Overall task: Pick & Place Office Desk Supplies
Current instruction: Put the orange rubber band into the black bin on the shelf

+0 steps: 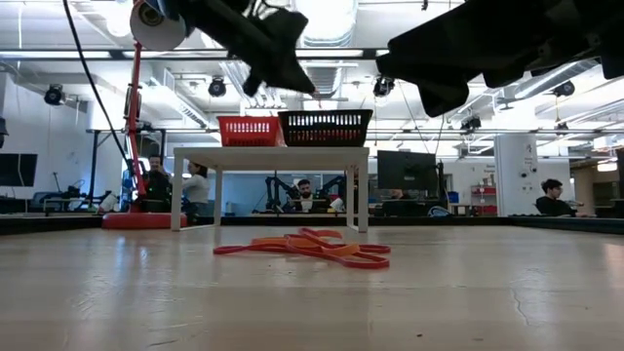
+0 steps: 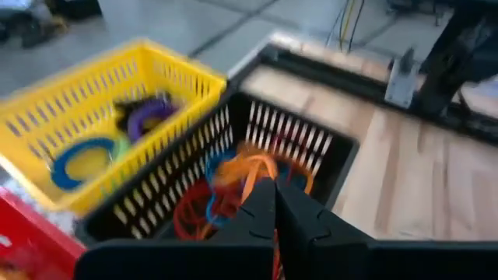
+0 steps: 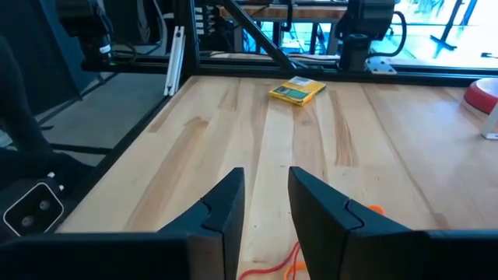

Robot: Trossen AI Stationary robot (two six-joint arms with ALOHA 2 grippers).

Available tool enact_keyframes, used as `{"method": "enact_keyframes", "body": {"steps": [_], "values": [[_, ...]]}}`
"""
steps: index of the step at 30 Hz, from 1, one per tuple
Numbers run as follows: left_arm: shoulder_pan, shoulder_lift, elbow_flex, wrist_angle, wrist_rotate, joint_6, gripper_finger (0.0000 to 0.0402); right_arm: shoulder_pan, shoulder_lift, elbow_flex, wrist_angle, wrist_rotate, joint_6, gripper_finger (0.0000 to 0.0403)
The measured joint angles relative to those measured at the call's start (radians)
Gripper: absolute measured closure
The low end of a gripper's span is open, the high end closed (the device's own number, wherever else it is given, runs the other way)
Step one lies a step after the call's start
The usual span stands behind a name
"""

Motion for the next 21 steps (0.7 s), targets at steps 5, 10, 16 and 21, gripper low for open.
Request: {"method": "enact_keyframes", "body": {"steps": [5, 10, 16, 21], "values": [[0.008, 0.04, 0.0, -0.055, 0.01, 0.0, 0.0392, 0.0, 0.0, 0.002, 0.003, 0.0, -0.006, 0.0306], [0.013, 0.062, 0.0, -0.064, 0.007, 0.016, 0.0372, 0.0, 0.0, 0.004, 0.002, 0.0, -0.007, 0.0303], [0.024, 0.069, 0.0, -0.068, 0.007, 0.016, 0.0309, 0.0, 0.0, 0.01, 0.003, 0.0, -0.007, 0.0308], [0.036, 0.069, 0.0, -0.084, 0.01, 0.009, 0.0233, 0.0, 0.0, 0.01, 0.003, 0.0, -0.007, 0.0315]]}}
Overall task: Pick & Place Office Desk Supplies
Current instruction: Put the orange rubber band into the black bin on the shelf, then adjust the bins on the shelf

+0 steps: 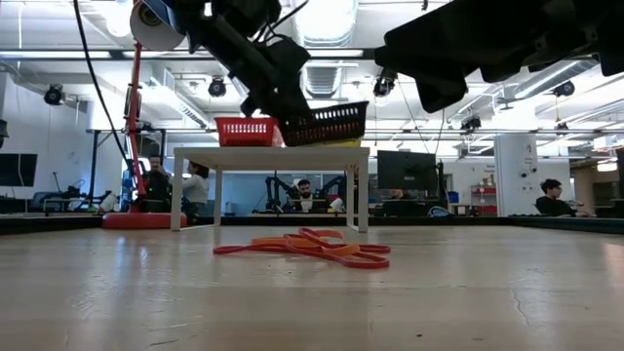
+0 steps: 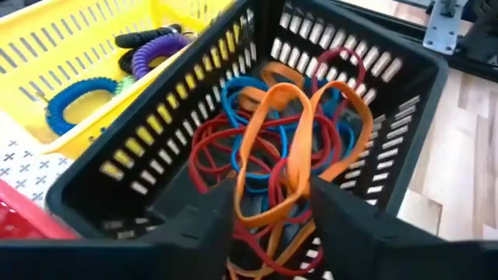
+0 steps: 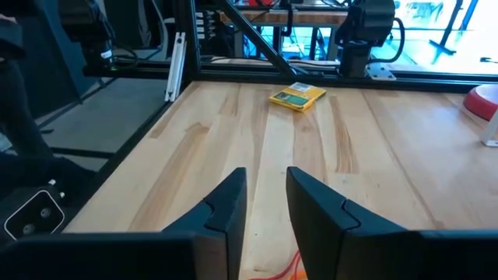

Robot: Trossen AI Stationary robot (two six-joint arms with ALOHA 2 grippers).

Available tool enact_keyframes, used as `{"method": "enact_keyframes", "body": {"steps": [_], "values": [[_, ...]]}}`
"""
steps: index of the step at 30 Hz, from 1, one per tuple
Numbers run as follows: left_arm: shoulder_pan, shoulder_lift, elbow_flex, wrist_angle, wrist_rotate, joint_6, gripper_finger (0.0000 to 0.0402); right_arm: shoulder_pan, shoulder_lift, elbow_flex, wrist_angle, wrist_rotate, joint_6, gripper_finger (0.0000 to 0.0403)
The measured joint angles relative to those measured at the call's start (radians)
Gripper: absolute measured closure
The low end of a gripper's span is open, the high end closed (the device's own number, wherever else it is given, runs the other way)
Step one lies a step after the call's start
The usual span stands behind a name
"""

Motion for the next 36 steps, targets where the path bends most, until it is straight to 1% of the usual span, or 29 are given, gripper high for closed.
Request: {"method": "enact_keyframes", "body": {"steps": [2, 5, 8, 12, 15, 19, 23, 28, 30, 32, 34, 36], "values": [[0.007, 0.0, 0.0, -0.001, 0.009, -0.012, 0.0202, 0.0, 0.0, 0.001, 0.001, 0.0, 0.0, 0.0317], [0.02, 0.0, 0.001, -0.009, 0.057, -0.02, 0.0159, 0.0, 0.0, 0.001, 0.0, 0.0, 0.0, 0.0319], [0.027, -0.002, 0.001, -0.022, 0.079, -0.021, 0.0124, 0.0, 0.0, 0.001, 0.0, 0.0, 0.001, 0.0318], [0.03, -0.013, 0.001, -0.042, 0.079, -0.021, 0.0094, 0.0, 0.0, 0.001, 0.0, 0.0, 0.0, 0.0313], [0.03, -0.033, 0.001, -0.049, 0.079, -0.02, 0.0084, 0.0, 0.0, 0.001, 0.0, 0.0, 0.001, 0.0312], [0.03, -0.065, 0.047, -0.135, 0.071, -0.002, 0.0084, 0.0, 0.0, 0.001, 0.0, 0.0, 0.0, 0.0318], [0.019, -0.091, 0.114, -0.221, 0.023, 0.011, 0.0094, 0.0, 0.0, 0.001, 0.001, 0.0, 0.0, 0.0324], [-0.014, -0.106, 0.209, -0.334, 0.005, 0.039, 0.0109, 0.0, 0.0, 0.001, 0.001, 0.0, 0.001, 0.0328], [-0.055, -0.109, 0.249, -0.395, -0.005, 0.041, 0.0118, -0.001, 0.0, 0.001, 0.001, 0.003, 0.001, 0.0328], [-0.121, -0.108, 0.284, -0.462, -0.037, 0.045, 0.0129, -0.002, 0.0, 0.005, -0.005, 0.051, 0.007, 0.0328], [-0.207, -0.108, 0.303, -0.521, -0.089, 0.05, 0.0142, -0.017, 0.0, 0.032, -0.042, 0.125, 0.018, 0.0329], [-0.308, -0.108, 0.308, -0.557, -0.149, 0.03, 0.0157, -0.052, -0.003, 0.074, -0.114, 0.145, 0.012, 0.0334]]}}
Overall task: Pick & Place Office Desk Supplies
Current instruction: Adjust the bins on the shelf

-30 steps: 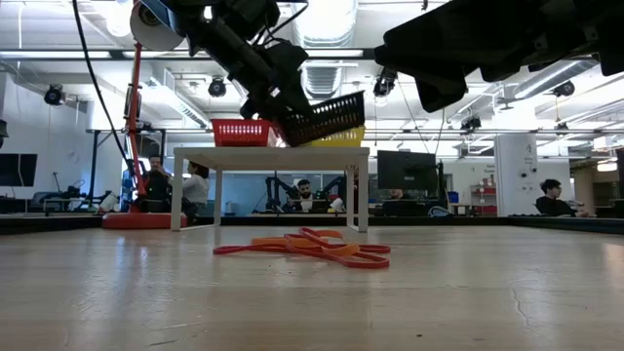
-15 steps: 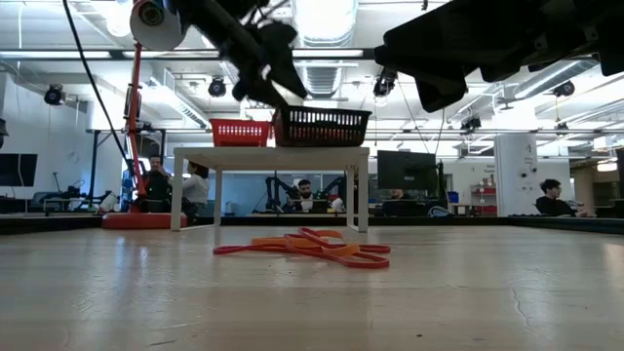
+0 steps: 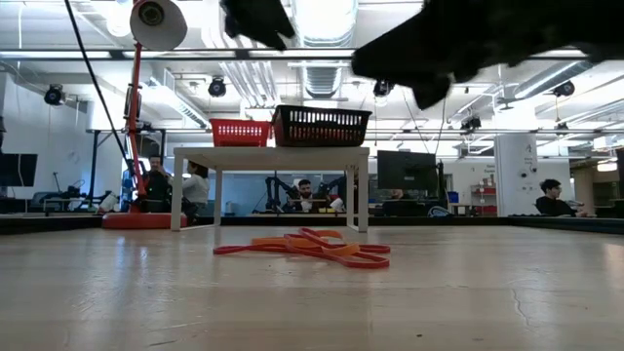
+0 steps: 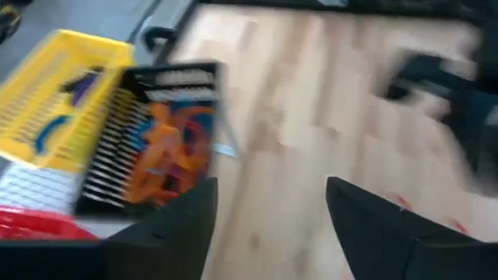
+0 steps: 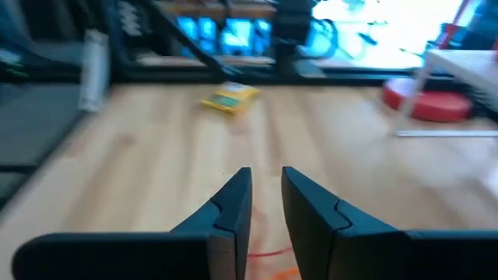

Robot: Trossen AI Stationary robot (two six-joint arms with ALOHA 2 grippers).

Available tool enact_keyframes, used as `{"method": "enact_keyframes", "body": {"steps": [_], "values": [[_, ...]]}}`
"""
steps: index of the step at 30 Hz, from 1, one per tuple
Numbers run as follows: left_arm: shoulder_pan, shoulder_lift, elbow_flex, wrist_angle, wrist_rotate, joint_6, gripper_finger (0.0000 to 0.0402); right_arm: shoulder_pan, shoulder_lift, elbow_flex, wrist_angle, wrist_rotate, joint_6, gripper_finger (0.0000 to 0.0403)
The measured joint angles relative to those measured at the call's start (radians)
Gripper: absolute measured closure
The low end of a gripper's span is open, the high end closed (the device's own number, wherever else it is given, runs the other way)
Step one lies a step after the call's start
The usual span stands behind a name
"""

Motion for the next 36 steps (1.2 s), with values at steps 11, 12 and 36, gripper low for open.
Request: {"method": "enact_keyframes", "body": {"steps": [11, 12, 36], "values": [[-0.553, 0.001, -0.17, -0.01, -0.358, -0.421, 0.0211, -0.279, 0.001, 0.352, -0.628, -0.002, -0.1, 0.039], [-0.59, 0.001, -0.195, 0.008, -0.389, -0.458, 0.0212, -0.304, 0.001, 0.37, -0.649, -0.027, -0.115, 0.0392], [-0.732, 0.002, -0.388, 0.187, -0.523, -0.61, 0.0213, -0.594, 0.003, 0.42, -0.672, -0.174, -0.12, 0.0394]]}}
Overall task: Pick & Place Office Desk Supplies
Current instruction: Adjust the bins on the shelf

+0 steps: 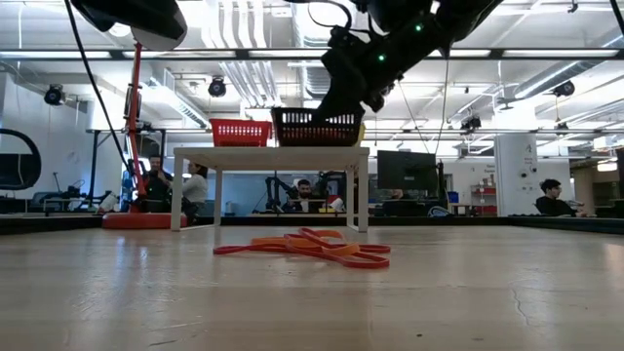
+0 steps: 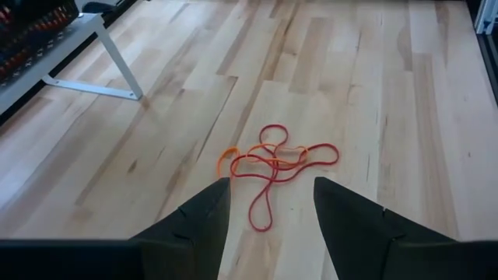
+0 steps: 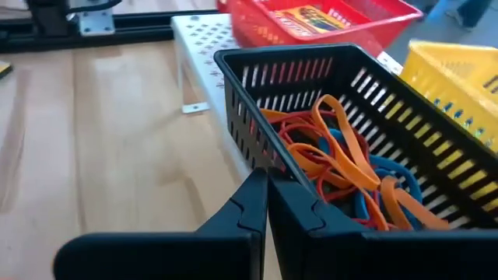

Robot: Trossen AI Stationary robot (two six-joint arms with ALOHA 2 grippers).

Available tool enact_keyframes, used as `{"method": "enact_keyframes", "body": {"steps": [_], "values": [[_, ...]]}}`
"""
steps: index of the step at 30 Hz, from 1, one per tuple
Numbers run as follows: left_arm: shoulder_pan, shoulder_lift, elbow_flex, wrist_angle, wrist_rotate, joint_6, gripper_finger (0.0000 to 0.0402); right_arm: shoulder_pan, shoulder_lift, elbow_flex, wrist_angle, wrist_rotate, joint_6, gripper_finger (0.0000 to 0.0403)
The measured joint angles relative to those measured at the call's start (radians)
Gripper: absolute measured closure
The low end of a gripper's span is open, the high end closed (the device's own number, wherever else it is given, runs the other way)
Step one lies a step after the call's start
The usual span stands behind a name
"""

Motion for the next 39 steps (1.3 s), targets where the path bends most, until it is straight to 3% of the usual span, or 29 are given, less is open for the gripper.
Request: {"method": "enact_keyframes", "body": {"steps": [8, 17, 21, 24, 28, 30, 35, 39], "values": [[0.0, 0.0, 0.0, 0.0, 0.0, 0.0, 0.0213, -0.007, 0.0, 0.001, -0.001, 0.028, 0.027, 0.0394], [0.0, 0.0, 0.0, 0.0, 0.0, 0.0, 0.0213, 0.076, -0.005, 0.008, -0.005, 0.027, 0.003, 0.0394], [0.0, 0.0, 0.001, 0.0, 0.015, -0.007, 0.0213, 0.119, -0.064, 0.027, -0.063, 0.035, -0.019, 0.0394], [0.0, 0.0, 0.001, -0.003, 0.035, -0.016, 0.0213, 0.116, -0.134, 0.085, -0.225, 0.101, 0.01, 0.0394], [0.0, 0.0, 0.001, -0.004, 0.042, -0.016, 0.0213, -0.008, -0.202, 0.178, -0.489, 0.257, 0.064, 0.0394], [0.0, 0.0, 0.001, -0.004, 0.042, -0.019, 0.0213, -0.109, -0.219, 0.212, -0.599, 0.267, 0.11, 0.0394], [0.0, 0.0, 0.001, -0.003, 0.042, -0.019, 0.0213, -0.364, -0.19, 0.219, -0.63, 0.129, 0.136, 0.0394], [0.0, 0.0, 0.001, -0.003, 0.042, -0.019, 0.0213, -0.492, -0.117, 0.214, -0.567, -0.015, 0.142, 0.0394]]}}
